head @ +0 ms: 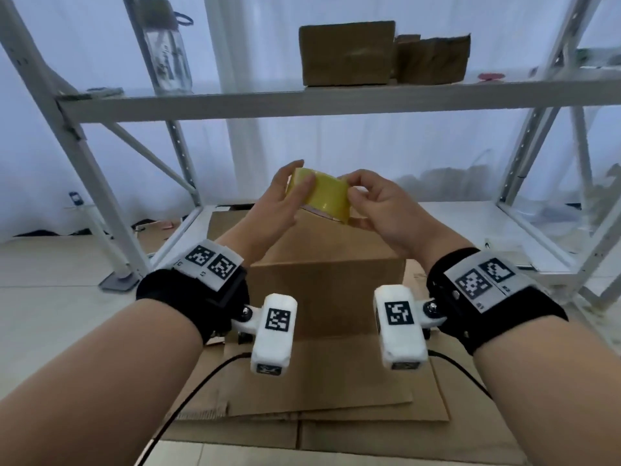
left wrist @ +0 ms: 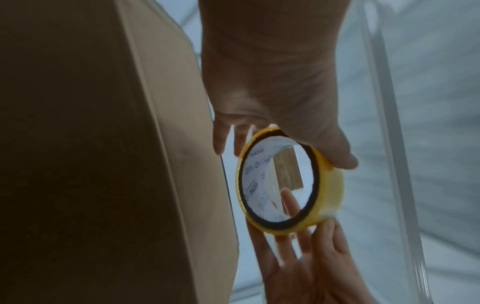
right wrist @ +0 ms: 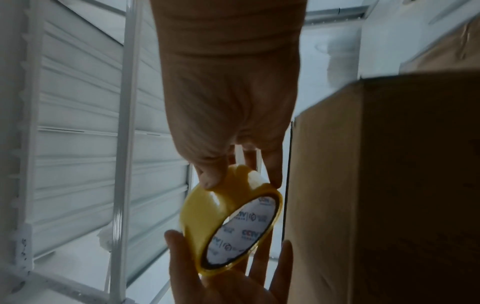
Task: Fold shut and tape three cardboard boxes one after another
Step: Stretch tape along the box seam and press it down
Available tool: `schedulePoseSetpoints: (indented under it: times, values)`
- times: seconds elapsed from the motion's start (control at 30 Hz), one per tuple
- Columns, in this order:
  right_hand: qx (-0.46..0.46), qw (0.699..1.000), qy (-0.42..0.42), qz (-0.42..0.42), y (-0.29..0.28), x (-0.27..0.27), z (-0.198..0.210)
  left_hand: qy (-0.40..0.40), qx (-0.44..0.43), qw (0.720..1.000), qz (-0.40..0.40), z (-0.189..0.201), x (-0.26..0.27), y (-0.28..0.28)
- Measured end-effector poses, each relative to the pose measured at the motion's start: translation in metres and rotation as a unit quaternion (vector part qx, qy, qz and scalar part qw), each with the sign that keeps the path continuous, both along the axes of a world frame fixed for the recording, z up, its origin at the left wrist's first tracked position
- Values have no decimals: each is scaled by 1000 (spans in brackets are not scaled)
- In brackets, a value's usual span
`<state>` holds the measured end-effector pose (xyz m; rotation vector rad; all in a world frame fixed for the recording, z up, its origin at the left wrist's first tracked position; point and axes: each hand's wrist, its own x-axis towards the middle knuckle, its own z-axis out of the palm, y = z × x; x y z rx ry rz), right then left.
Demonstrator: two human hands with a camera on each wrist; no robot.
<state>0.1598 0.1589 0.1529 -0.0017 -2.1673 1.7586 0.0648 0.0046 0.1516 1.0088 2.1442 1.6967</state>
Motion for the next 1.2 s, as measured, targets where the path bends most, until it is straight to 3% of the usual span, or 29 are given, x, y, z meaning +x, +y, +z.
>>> schedulePoseSetpoints:
  times: [0.1,0.17,0.37,0.7,0.77,0.83,0.9,0.93,1.03,1.2]
  values:
    - [-42,999,-4,32,-22,-19,-1,-111,65,992,6,-7,-14,-24]
    - [-78,996,-20,37,-33,-31,-2,-129,96,987,23,-14,-24,-35]
    - [2,999,-17,-28,-61,-50,-1,-30,43,997,59,-15,-39,-41]
    - [-9,999,4,-47,-59,-49,-10,49,-8,998,38,-10,-35,-37]
    - [-37,999,3,-9,-53,-48,-12,14,16,998,53,-11,-40,-39]
    - [-71,997,0,39,-51,-46,-14,-101,59,992,50,-12,-45,-43]
    - [-79,995,-2,58,-50,-46,-16,-235,98,967,32,-12,-44,-43]
    - [-77,995,-3,56,-50,-47,-16,-252,103,962,33,-13,-44,-41]
    - [-48,998,4,33,-50,-47,-15,-212,116,969,52,-13,-44,-38]
    - [-17,1000,-2,-7,-52,-46,-16,-8,21,999,50,-11,-37,-38]
